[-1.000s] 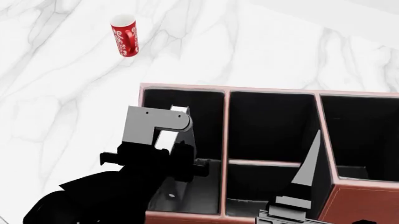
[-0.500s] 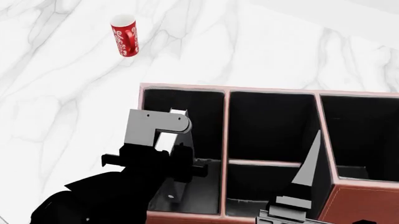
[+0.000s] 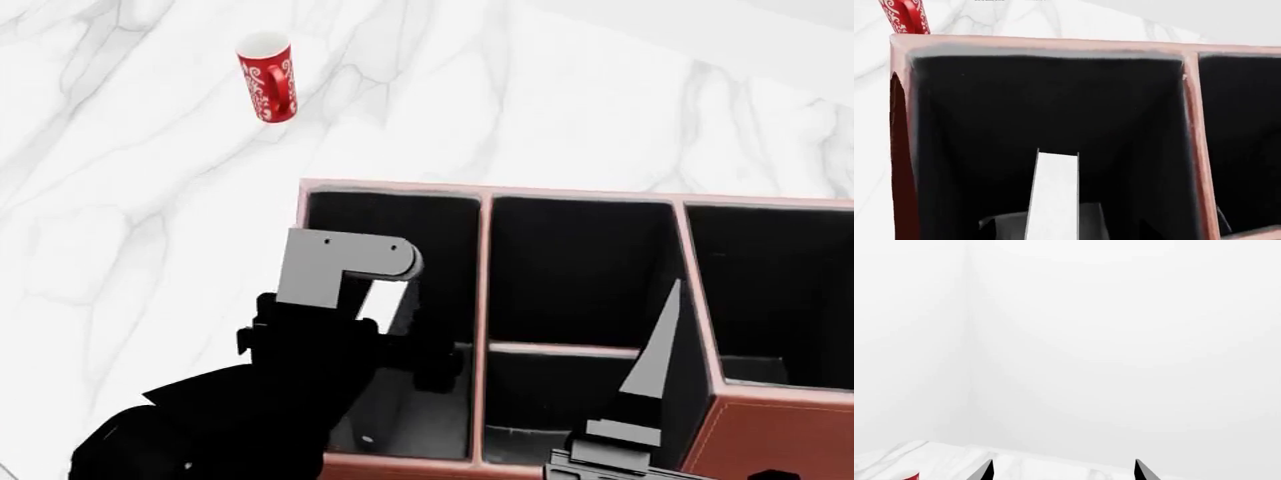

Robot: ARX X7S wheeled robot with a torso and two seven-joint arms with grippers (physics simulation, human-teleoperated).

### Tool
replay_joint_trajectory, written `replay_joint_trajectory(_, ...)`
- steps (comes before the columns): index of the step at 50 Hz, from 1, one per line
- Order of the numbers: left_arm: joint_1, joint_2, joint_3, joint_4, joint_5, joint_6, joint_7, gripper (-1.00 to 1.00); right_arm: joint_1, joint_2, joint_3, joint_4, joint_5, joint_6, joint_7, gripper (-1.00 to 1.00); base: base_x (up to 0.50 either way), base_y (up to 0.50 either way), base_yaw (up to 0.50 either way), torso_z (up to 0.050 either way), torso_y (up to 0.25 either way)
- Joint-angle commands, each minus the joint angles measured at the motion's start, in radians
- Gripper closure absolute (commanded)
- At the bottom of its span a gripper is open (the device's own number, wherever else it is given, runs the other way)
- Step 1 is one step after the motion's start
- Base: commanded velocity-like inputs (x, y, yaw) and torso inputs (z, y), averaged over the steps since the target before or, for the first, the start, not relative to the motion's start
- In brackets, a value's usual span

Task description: Pick up the book and place it in the left compartment of the caddy.

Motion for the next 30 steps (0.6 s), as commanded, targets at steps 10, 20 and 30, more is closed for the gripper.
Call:
replay_joint_trajectory(10,0.011,-0.094,-0.01,0.221,-0.025,-0.049,-0.116,-1.0,0.002,0.004,-0.004,-0.002,0.002,-0.001,0.004,-1.0,0.0,0.0,0.0,0.0,0.0)
replay_joint_trajectory(20,0.037,-0.206,-0.021,0.577,-0.068,-0.108,-0.239,-1.0,0.0,0.009,-0.001,-0.016,0.006,0.004,0.011,-1.0,0.0,0.0,0.0,0.0,0.0)
replay_joint_trajectory(30,0.042,-0.317,-0.037,0.745,-0.023,-0.093,-0.289,-1.0,0.007,0.01,-0.005,-0.026,0.01,0.014,0.019,-1.0,0.0,0.0,0.0,0.0,0.0)
